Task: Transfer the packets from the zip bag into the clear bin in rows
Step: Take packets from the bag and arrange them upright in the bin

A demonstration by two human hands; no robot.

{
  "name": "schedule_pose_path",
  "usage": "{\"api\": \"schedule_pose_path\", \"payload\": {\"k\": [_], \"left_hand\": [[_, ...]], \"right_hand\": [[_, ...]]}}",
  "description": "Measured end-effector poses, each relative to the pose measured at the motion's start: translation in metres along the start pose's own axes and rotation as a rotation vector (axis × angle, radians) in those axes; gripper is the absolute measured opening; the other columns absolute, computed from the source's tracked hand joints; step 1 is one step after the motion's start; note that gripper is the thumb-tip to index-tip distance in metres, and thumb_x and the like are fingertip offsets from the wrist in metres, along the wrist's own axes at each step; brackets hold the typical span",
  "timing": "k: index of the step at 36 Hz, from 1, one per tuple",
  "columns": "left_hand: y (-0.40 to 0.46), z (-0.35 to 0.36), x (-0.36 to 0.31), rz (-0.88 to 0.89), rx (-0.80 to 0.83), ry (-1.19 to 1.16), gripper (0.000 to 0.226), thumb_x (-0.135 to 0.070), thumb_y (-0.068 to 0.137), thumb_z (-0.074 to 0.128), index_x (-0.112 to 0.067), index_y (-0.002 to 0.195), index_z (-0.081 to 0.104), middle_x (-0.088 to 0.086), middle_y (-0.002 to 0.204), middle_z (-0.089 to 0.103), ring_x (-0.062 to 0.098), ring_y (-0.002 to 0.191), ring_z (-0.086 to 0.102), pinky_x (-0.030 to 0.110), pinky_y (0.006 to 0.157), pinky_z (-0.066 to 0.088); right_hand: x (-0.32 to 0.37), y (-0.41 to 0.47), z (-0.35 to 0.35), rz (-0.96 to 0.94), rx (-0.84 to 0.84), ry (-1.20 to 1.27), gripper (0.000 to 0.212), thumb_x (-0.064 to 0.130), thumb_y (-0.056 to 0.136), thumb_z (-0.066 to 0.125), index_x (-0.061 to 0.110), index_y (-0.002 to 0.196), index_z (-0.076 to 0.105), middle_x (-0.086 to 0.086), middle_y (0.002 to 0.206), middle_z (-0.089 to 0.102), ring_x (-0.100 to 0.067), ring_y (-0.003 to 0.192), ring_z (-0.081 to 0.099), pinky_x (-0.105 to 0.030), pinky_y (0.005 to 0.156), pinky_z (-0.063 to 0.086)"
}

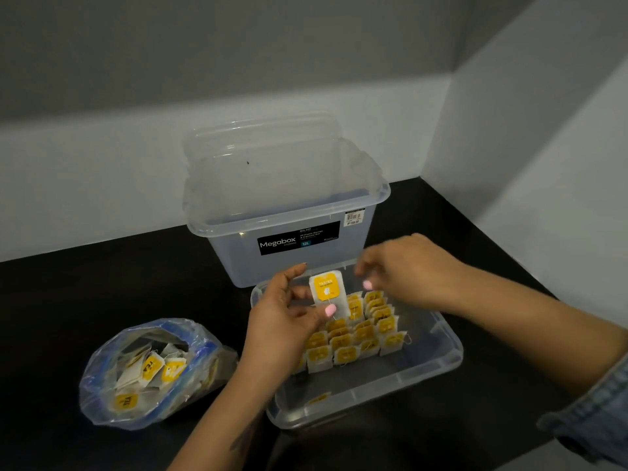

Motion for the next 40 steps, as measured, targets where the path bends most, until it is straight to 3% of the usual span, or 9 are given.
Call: {"api": "schedule_pose_path", "payload": {"k": [3,7,11,16,20,26,31,34,40], "left_hand": [[-0.002,0.007,-0.005,0.053,0.048,0.133,0.072,-0.013,0.074,0.076,-0.031,0.133,0.039,-0.007,0.094,0.067,-0.003,0.078,0.067,0.014,0.068,0.054],[-0.004,0.013,-0.010,0.096,0.068,0.260,0.078,-0.017,0.075,0.077,-0.034,0.138,0.034,-0.013,0.092,0.064,-0.008,0.079,0.064,0.009,0.069,0.051],[-0.006,0.017,-0.011,0.111,0.077,0.298,0.079,-0.018,0.074,0.078,-0.034,0.138,0.034,-0.015,0.093,0.064,-0.008,0.080,0.064,0.010,0.073,0.052],[-0.007,0.013,-0.010,0.119,0.066,0.292,0.078,-0.017,0.074,0.077,-0.034,0.138,0.035,-0.023,0.102,0.057,-0.008,0.092,0.060,0.007,0.076,0.050],[-0.008,0.006,-0.009,0.146,0.032,0.311,0.077,-0.018,0.074,0.077,-0.035,0.136,0.036,-0.025,0.102,0.055,-0.009,0.097,0.057,0.006,0.076,0.047],[-0.009,0.004,-0.004,0.145,0.014,0.312,0.074,-0.018,0.074,0.077,-0.033,0.136,0.039,-0.023,0.104,0.057,-0.006,0.098,0.059,0.011,0.082,0.049],[-0.010,0.004,-0.003,0.144,0.014,0.317,0.073,-0.018,0.075,0.076,-0.033,0.136,0.039,-0.022,0.104,0.058,-0.006,0.097,0.059,0.012,0.082,0.050],[-0.010,0.003,-0.004,0.145,0.014,0.316,0.073,-0.018,0.075,0.076,-0.033,0.136,0.039,-0.022,0.104,0.058,-0.006,0.097,0.059,0.011,0.081,0.050],[-0.010,0.003,-0.004,0.139,0.022,0.316,0.072,-0.019,0.076,0.075,-0.034,0.136,0.038,-0.022,0.105,0.057,-0.006,0.099,0.058,0.006,0.078,0.048]], "right_hand": [[0.014,-0.003,-0.012,-0.078,0.007,0.219,0.033,0.039,0.089,0.061,0.034,0.122,0.057,0.014,0.108,0.064,-0.001,0.096,0.056,-0.018,0.080,0.042],[0.024,-0.006,-0.011,-0.138,0.015,0.142,0.022,0.039,0.085,0.066,0.030,0.105,0.067,0.012,0.096,0.068,-0.003,0.089,0.062,-0.020,0.081,0.048],[0.023,-0.009,-0.009,-0.132,0.009,0.126,0.009,0.035,0.084,0.069,0.030,0.090,0.070,0.013,0.082,0.067,-0.003,0.080,0.063,-0.011,0.071,0.039],[0.011,-0.012,-0.006,-0.078,0.066,0.079,0.009,0.031,0.084,0.069,0.029,0.093,0.069,0.012,0.086,0.068,-0.003,0.082,0.062,-0.022,0.081,0.050],[0.002,-0.016,0.008,-0.064,0.147,0.004,0.010,0.030,0.086,0.067,0.026,0.094,0.070,0.012,0.088,0.068,-0.002,0.085,0.063,-0.021,0.089,0.048],[-0.005,-0.019,0.043,-0.119,0.234,-0.089,0.008,0.030,0.085,0.067,0.025,0.091,0.068,0.012,0.083,0.063,-0.004,0.082,0.059,-0.019,0.082,0.044],[-0.008,-0.011,0.065,-0.153,0.216,-0.417,0.010,0.023,0.088,0.062,0.022,0.096,0.067,0.003,0.093,0.066,-0.015,0.090,0.059,-0.035,0.103,0.037],[-0.008,-0.007,0.073,-0.153,0.191,-0.598,0.011,0.020,0.088,0.061,0.019,0.098,0.065,-0.001,0.096,0.067,-0.019,0.094,0.061,-0.040,0.106,0.034],[-0.010,-0.005,0.078,-0.156,0.172,-0.722,0.016,0.018,0.089,0.060,0.014,0.104,0.062,-0.005,0.103,0.066,-0.023,0.101,0.059,-0.042,0.106,0.031]]}}
Point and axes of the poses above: each hand's wrist, its own y-axis towards the middle knuckle, its own z-axis out of the palm, x = y × z, the point moved 4 cm from there along y, towards the middle knuckle
